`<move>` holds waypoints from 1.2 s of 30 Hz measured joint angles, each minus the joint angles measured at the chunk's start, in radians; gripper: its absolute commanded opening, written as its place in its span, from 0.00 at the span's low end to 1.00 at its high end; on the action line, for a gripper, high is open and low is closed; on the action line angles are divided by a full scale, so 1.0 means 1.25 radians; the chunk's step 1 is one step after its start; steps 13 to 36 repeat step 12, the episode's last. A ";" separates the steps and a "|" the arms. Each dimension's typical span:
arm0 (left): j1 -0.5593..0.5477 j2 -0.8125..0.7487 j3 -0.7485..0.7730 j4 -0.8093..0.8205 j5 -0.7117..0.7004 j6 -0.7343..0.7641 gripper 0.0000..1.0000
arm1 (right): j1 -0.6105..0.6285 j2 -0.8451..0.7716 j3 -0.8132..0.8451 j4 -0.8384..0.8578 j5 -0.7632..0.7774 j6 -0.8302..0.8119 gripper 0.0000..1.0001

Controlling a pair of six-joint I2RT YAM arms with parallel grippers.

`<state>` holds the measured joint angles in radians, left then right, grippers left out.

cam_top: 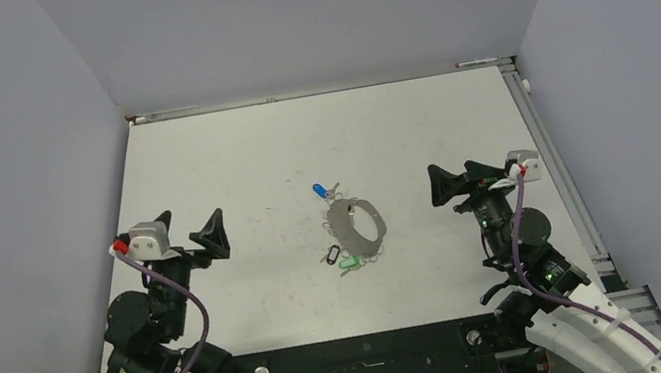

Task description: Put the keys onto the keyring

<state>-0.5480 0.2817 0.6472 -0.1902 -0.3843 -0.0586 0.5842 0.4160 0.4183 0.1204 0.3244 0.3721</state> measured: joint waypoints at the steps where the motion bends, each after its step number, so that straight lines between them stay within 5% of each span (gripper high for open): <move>1: 0.000 0.000 0.000 0.000 0.001 0.001 0.96 | 0.000 0.000 -0.001 0.000 0.000 -0.002 0.85; 36: 0.000 0.000 -0.001 0.000 0.015 0.011 0.96 | 0.000 0.001 -0.017 0.012 -0.011 -0.013 0.82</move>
